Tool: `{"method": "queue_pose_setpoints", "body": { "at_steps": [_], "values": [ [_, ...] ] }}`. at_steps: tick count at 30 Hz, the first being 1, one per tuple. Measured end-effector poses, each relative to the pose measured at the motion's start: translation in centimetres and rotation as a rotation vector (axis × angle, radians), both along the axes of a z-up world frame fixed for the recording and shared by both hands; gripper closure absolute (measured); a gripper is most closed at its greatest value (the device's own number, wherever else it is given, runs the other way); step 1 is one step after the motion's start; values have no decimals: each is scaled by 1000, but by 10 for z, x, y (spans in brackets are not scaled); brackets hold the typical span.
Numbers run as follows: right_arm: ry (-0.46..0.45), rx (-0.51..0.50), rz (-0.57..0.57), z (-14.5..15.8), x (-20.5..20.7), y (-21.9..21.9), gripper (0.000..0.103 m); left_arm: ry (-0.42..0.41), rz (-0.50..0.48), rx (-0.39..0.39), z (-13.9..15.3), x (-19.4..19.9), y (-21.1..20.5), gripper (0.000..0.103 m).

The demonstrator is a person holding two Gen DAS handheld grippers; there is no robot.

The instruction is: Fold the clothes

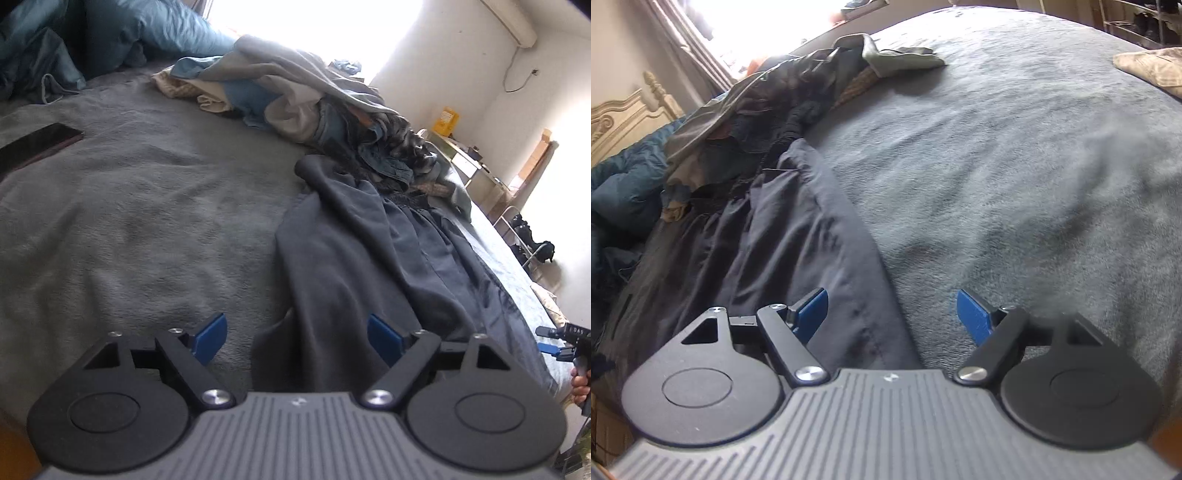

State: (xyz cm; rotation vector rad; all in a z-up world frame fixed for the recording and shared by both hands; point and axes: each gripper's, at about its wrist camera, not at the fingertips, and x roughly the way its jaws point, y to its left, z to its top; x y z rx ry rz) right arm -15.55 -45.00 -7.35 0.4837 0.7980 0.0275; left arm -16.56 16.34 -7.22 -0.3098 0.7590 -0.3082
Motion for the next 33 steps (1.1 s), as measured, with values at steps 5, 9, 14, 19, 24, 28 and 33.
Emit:
{"method": "queue_pose_setpoints", "body": {
  "at_steps": [5,9,14,19,24,28,33],
  "values": [
    [4,9,-1,-5,9,7,26,-34,-37,86,-9,9,-23,49],
    [10,-9,67,-5,17,24,26,-23,-25,95,-20,11,-39,77],
    [18,-248,169,-10,24,62,63,-34,28,79,-24,9,-40,97],
    [-34,-317,138,-2,21,60,101,-67,80,58,-16,4,-29,99],
    [-72,-309,18,5,13,23,101,-57,100,86,-12,8,-24,99],
    [-63,-253,-45,-6,13,-1,101,-15,95,119,-12,11,-22,97],
    [-70,-221,-58,-21,13,-4,98,-72,79,218,16,10,-27,71]
  ]
}}
